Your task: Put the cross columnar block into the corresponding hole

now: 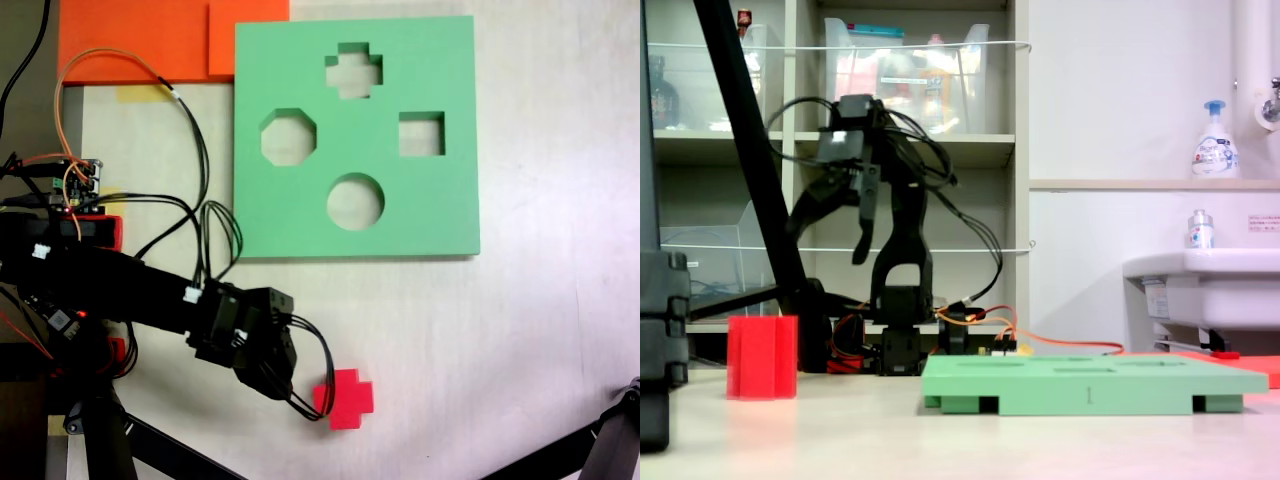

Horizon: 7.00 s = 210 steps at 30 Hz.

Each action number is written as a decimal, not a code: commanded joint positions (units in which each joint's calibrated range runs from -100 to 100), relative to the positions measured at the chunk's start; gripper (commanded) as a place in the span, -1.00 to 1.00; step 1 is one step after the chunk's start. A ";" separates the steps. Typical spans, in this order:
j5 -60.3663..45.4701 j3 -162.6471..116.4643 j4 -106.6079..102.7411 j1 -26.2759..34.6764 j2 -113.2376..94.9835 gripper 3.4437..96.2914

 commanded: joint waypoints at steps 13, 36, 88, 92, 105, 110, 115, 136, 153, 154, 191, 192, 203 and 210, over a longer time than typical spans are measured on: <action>-0.24 13.38 -2.35 -1.56 32.75 0.98; -1.66 19.86 2.37 -2.93 59.42 0.42; 35.36 33.02 -1.48 32.72 45.60 -0.24; 35.36 38.91 1.41 33.65 50.34 -0.24; 35.95 55.46 14.60 35.65 67.10 -0.24; 36.00 55.46 18.06 36.48 69.20 -0.24; 36.09 55.46 19.03 37.26 70.18 -0.24; 37.90 55.56 20.57 37.56 78.14 -0.23; 37.85 55.66 30.29 36.48 85.68 0.65; 37.85 56.65 30.49 36.53 85.68 0.86; -17.05 -45.04 60.34 11.92 -44.91 0.10; -17.34 -53.12 65.83 12.11 -48.68 0.10; -28.82 -109.85 116.09 11.97 -49.79 -0.03; -32.09 -109.85 98.08 11.87 -49.79 -0.03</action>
